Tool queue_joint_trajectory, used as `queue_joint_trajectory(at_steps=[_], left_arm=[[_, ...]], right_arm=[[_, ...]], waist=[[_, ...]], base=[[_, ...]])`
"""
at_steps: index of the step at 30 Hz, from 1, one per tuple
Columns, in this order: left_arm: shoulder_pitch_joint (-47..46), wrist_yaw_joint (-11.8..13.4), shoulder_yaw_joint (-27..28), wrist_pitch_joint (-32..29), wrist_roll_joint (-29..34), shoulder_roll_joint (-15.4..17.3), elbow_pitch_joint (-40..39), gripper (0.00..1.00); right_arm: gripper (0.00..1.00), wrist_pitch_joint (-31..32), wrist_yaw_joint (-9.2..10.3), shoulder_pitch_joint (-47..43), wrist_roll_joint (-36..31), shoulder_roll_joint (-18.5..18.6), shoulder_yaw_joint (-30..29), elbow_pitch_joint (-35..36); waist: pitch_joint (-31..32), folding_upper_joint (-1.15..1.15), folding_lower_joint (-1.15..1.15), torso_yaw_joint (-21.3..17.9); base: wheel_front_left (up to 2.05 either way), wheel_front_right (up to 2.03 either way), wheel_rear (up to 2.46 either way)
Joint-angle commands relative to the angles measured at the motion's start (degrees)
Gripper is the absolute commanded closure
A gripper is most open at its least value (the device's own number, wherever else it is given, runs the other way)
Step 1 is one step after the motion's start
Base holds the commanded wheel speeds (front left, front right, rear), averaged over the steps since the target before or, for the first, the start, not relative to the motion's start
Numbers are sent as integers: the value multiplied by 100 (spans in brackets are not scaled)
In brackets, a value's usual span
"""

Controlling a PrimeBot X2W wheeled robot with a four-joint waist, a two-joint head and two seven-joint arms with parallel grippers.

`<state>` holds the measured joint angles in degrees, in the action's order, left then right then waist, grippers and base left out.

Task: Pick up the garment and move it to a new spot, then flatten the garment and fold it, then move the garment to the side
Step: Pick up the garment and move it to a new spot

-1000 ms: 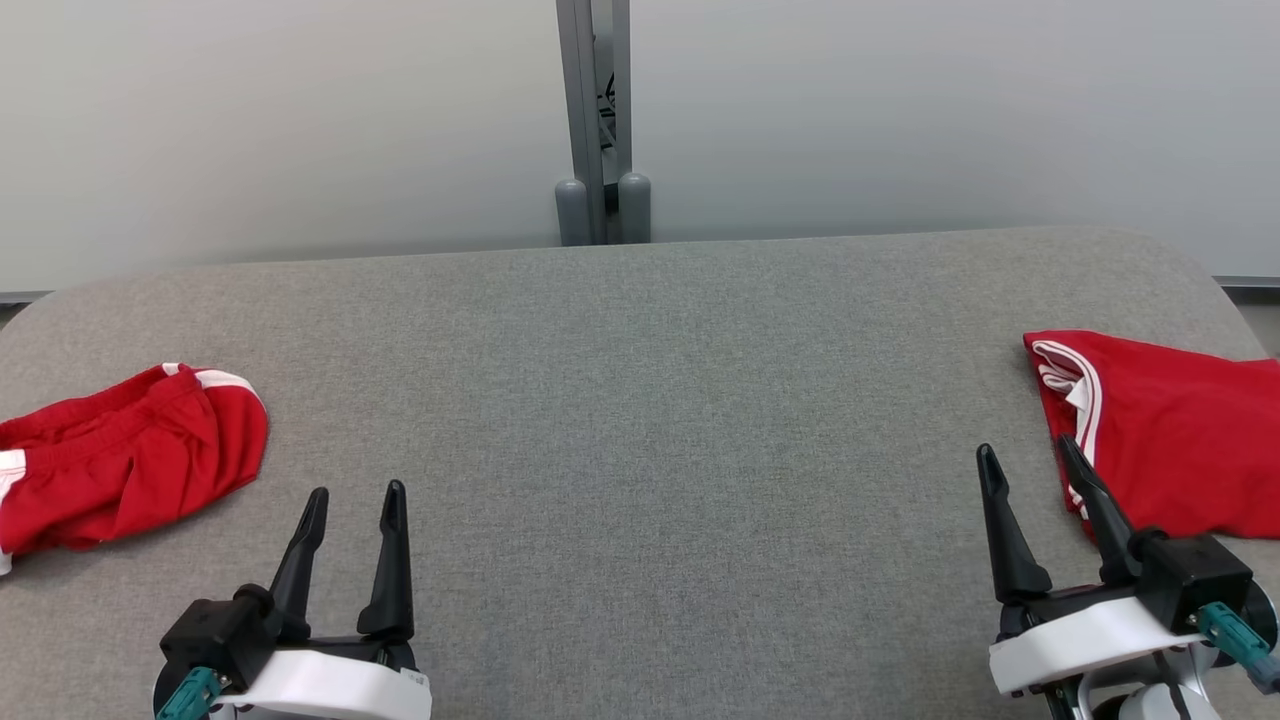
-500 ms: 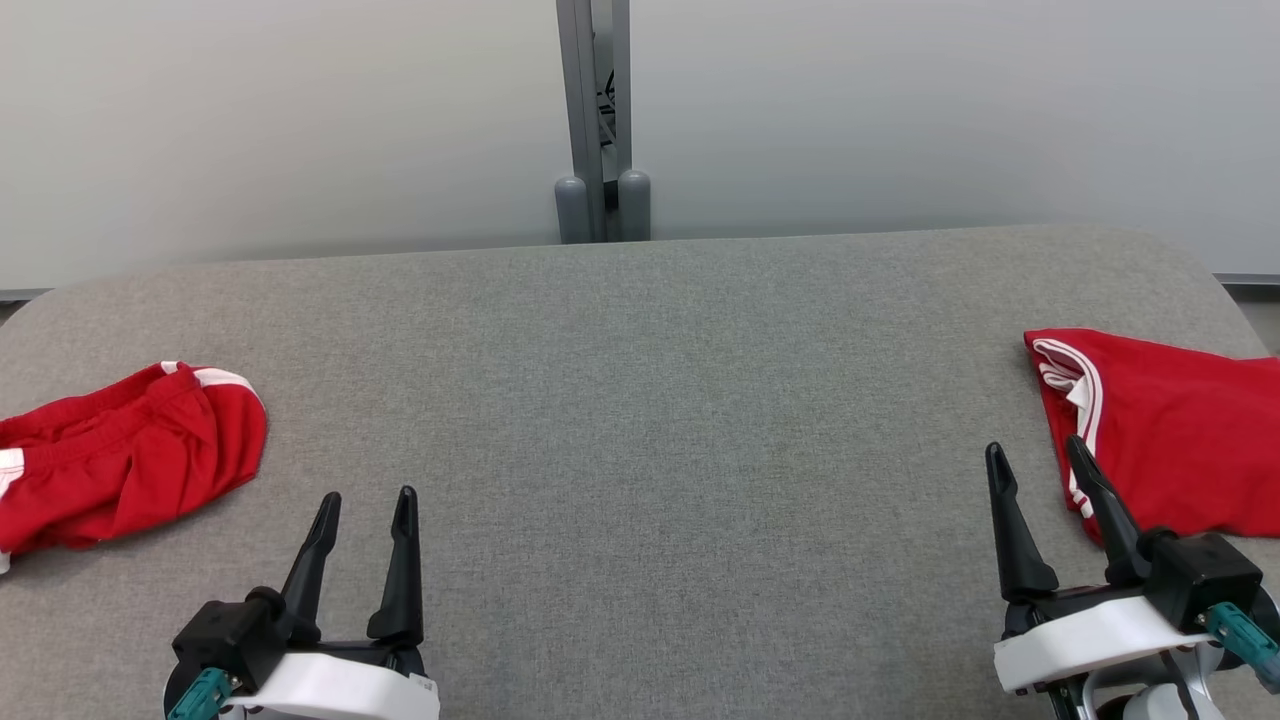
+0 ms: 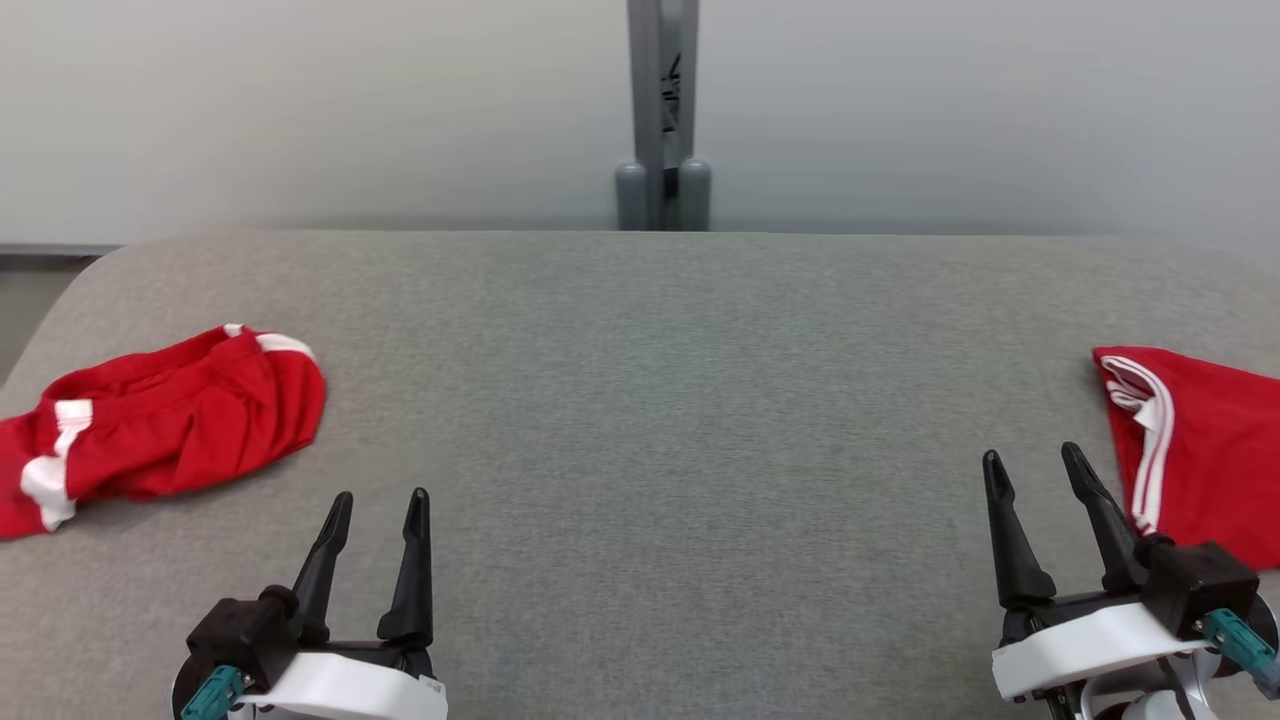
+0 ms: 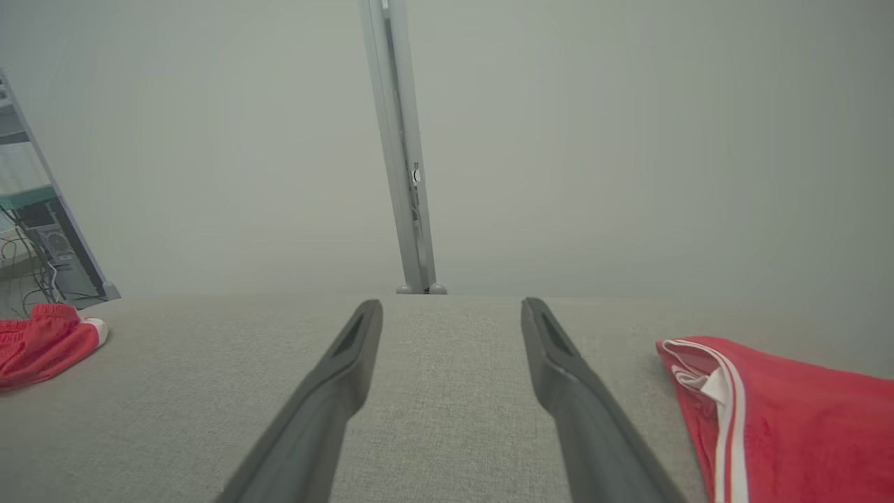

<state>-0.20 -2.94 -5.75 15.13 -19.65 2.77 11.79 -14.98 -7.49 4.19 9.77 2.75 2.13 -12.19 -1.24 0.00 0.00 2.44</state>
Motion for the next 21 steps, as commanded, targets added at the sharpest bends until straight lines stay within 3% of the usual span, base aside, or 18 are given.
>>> queue_joint_trajectory(at_steps=[1, 20, 21], left_arm=[[-54, -3, 15, -6, 54, 25, -6, 0], [219, -97, 545, -6, 301, 25, -74, 0], [222, -125, 598, -6, 311, 23, -74, 0]], right_arm=[[0, -21, -1, -37, 34, 26, -4, -3], [0, -20, -1, -119, 240, 28, 290, -12], [0, -20, -1, -129, 274, 28, 319, -17]], waist=[[-59, 0, 0, 258], [198, 0, 0, 2163], [225, 0, 0, 2399]], base=[[0, 0, 0], [0, 0, 0], [0, 0, 0]])
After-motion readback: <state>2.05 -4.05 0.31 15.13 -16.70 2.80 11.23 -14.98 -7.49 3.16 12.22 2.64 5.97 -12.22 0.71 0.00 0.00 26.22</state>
